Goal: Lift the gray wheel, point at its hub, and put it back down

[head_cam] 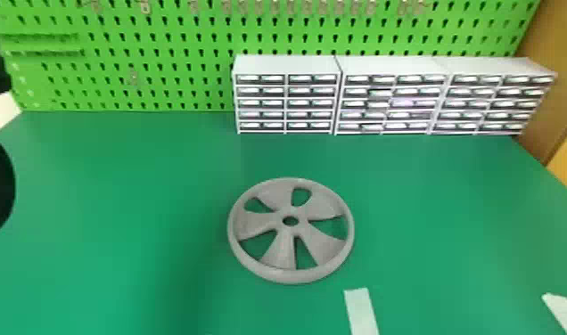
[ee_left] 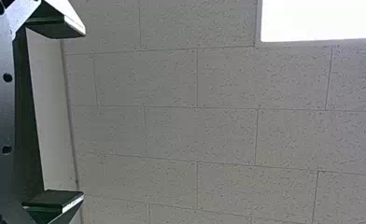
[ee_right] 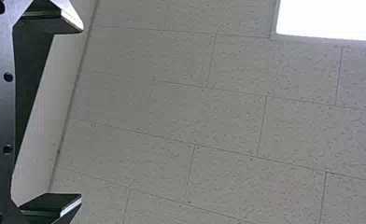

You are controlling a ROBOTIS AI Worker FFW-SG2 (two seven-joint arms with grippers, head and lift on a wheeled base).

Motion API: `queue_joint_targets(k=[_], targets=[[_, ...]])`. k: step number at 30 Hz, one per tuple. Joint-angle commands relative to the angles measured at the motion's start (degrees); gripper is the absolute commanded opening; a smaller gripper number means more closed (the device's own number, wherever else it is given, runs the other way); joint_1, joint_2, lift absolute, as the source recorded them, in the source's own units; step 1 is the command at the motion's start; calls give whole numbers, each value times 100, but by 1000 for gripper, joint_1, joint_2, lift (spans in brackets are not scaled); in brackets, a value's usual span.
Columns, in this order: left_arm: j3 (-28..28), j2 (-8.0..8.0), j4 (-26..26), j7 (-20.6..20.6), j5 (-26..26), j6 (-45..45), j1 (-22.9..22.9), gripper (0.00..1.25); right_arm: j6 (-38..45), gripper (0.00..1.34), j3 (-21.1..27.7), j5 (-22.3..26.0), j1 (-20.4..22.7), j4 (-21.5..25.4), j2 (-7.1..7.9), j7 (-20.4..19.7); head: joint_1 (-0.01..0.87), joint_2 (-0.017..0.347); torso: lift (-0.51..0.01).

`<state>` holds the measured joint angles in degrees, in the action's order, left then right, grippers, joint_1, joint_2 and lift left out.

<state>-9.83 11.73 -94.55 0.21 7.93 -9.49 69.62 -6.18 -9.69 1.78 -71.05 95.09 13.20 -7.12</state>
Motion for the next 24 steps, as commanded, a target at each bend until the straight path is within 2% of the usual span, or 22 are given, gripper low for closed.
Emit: queue_joint_targets(k=[1,10,17,24], targets=[[25,4,-28,-3,68,0,-168,1180,65,1302,-59,7,126,1,78,0,692,48,-88],[-28,48,-72,-3,182,0,-633,1186,144,1302,29,33,654,27,86,0,692,48,-88],[-107,180,-319,-3,218,0,-1108,1190,161,1302,-50,33,1119,27,139,0,692,48,-88],[-107,189,-529,-3,235,0,-1609,1190,56,1302,-24,130,1576,27,16,0,692,48,-88]])
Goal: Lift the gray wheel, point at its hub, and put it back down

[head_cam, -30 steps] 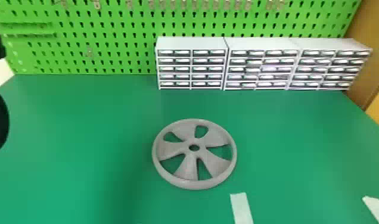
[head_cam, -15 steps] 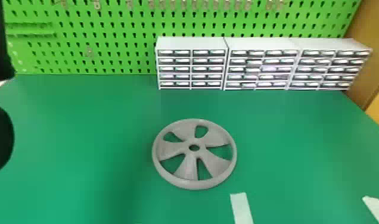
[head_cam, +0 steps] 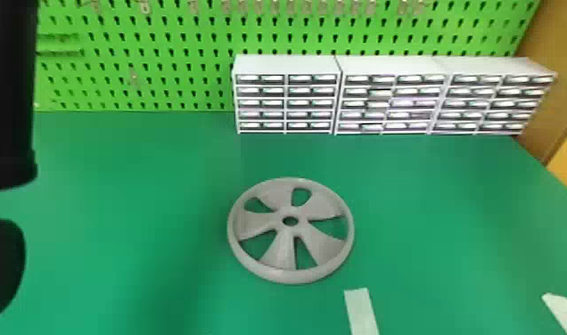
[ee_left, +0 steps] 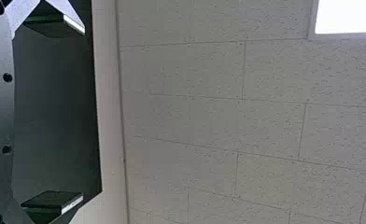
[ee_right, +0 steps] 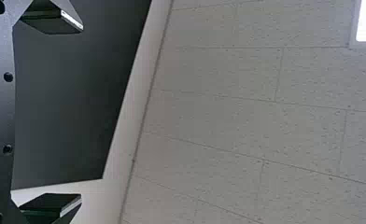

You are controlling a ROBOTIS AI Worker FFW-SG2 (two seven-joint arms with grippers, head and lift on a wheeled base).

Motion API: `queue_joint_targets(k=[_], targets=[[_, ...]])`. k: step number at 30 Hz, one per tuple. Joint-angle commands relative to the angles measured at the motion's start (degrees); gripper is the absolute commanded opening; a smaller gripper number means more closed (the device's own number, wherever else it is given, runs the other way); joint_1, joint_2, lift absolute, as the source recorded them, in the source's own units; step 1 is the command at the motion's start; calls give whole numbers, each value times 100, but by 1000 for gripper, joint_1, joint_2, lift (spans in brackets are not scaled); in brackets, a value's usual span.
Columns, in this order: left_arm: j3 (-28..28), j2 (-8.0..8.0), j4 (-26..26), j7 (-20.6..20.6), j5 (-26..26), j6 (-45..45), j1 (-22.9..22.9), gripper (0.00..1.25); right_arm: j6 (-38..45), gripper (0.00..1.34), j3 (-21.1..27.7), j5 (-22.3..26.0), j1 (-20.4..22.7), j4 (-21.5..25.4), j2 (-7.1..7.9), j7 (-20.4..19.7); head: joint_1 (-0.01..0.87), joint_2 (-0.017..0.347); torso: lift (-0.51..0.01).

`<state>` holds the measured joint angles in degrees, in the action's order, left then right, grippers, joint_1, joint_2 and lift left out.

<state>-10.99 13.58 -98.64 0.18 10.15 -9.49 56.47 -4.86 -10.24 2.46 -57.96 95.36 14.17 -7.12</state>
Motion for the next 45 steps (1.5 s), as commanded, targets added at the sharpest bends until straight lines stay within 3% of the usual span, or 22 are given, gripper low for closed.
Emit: queue_joint_targets(k=[1,14,45], targets=[[18,4,-138,0,22,0,-356,1190,-85,1302,39,70,329,0,-98,0,692,48,-88],[124,22,-630,26,-57,237,-1402,1192,-225,1302,118,211,1225,105,-221,0,692,48,-88],[282,13,-1078,26,-180,835,-3142,1192,276,1302,224,606,3045,114,-573,0,692,48,-88]])
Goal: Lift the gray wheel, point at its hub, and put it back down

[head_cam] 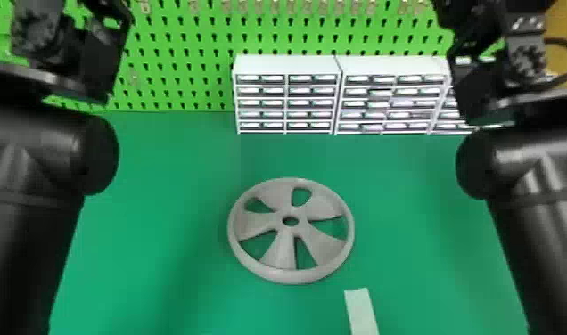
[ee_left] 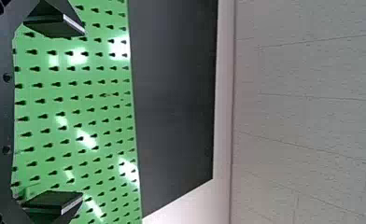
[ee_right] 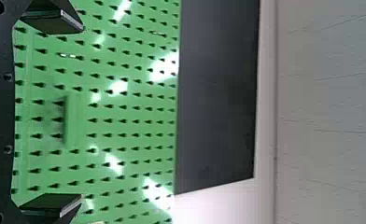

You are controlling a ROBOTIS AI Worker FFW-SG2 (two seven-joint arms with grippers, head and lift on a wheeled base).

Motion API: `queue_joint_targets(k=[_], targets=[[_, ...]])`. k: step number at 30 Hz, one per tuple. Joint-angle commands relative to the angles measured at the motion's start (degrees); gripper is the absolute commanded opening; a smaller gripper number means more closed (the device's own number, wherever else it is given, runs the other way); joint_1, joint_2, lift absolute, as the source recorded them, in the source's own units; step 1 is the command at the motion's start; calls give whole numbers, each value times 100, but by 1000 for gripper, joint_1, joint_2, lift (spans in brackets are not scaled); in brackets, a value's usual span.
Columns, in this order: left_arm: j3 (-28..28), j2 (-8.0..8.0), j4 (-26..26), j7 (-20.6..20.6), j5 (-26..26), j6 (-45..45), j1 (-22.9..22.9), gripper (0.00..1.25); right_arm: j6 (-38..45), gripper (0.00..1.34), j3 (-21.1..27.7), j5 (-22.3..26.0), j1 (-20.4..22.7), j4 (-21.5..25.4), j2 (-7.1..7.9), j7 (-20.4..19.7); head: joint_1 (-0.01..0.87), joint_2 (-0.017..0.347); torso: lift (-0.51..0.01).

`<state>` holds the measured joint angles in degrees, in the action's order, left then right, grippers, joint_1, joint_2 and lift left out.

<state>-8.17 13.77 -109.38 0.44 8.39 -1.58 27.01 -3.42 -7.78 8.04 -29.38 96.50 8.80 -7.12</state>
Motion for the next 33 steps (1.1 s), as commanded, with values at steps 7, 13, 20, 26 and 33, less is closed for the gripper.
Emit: queue_joint_targets(k=[7,13,20,26,33], targets=[[43,-32,-4,0,75,219,-548,1192,360,1302,-49,111,451,-9,-89,0,692,48,-88],[87,-102,5,0,31,369,-838,1192,535,1302,13,146,706,-9,-160,0,692,48,-88],[166,-129,93,0,39,492,-1145,1192,711,1302,48,154,978,-53,-195,0,692,48,-88],[201,-181,339,-97,119,500,-1304,1192,808,1302,39,260,1180,-220,-239,18,692,48,-88],[228,-243,602,-211,171,518,-1462,1192,843,1302,-40,585,1374,-527,-265,18,692,48,-88]])
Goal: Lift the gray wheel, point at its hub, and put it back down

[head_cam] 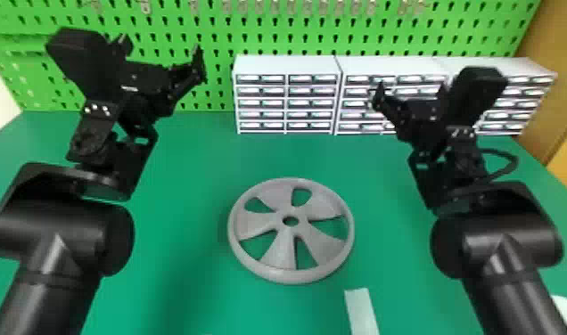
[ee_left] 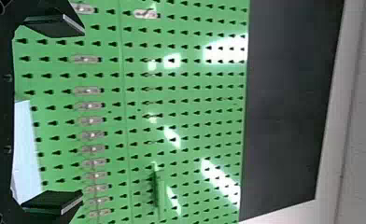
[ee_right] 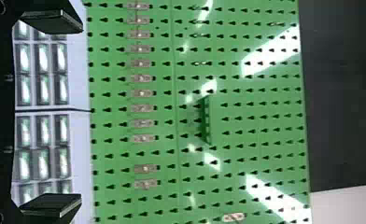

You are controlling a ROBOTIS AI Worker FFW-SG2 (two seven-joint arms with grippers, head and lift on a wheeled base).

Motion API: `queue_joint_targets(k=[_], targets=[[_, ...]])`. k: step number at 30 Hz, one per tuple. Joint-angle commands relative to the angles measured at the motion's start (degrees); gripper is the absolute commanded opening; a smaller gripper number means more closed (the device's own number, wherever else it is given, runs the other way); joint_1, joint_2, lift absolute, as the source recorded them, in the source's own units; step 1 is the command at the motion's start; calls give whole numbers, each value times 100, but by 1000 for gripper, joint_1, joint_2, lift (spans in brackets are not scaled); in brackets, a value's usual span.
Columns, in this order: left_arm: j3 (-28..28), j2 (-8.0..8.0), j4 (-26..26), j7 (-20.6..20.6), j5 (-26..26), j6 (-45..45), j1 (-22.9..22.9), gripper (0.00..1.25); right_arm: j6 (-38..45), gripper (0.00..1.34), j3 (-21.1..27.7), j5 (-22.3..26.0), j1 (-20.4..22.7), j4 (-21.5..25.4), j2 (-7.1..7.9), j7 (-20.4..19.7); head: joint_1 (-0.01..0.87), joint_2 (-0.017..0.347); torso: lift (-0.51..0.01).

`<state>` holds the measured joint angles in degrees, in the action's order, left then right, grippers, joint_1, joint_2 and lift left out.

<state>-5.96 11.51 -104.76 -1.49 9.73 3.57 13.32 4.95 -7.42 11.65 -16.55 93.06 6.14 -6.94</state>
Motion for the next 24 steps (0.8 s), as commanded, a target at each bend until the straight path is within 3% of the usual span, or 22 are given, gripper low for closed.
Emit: queue_joint_targets(k=[1,24], targets=[[16,-17,175,-27,38,4,-110,1192,6,1302,-102,233,117,-218,-7,8,692,48,-88],[306,-193,1125,-502,-41,-14,-400,1192,296,1302,-198,110,249,-578,-25,8,692,48,-88]])
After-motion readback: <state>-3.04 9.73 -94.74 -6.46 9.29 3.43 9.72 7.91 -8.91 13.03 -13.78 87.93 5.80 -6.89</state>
